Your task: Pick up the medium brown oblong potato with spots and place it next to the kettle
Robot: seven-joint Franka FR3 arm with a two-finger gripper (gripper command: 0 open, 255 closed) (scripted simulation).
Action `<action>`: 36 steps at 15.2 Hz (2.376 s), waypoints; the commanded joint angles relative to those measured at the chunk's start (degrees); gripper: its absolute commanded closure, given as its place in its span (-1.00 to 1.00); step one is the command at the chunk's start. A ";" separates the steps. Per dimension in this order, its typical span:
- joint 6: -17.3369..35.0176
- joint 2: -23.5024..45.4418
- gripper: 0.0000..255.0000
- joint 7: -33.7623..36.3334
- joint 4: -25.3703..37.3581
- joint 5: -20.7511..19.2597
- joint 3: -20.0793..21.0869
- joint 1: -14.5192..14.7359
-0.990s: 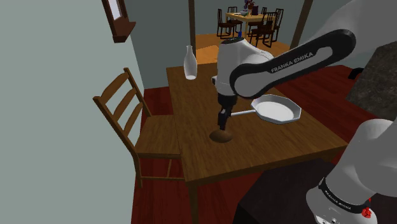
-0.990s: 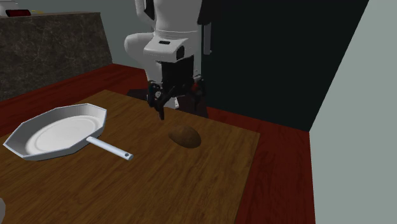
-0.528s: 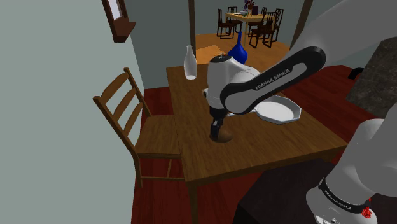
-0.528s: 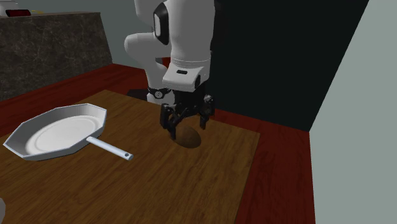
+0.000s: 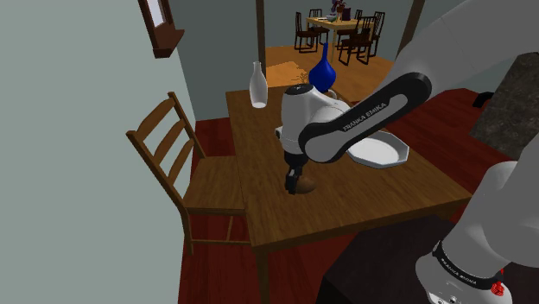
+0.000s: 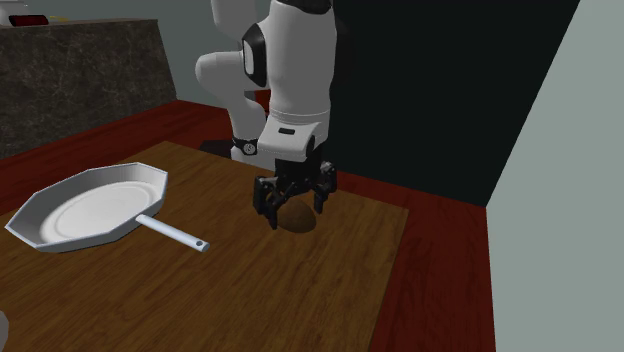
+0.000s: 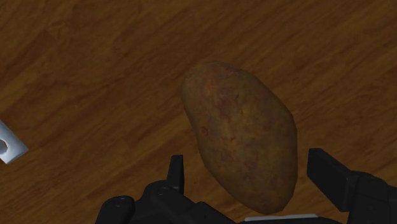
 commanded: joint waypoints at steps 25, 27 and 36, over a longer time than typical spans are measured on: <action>-9.48 -5.66 1.00 -1.64 3.96 1.72 -0.16 0.16; -11.07 -6.43 1.00 -1.85 4.80 1.92 -0.21 0.18; -18.14 -9.21 1.00 -2.62 9.15 2.56 -0.42 0.24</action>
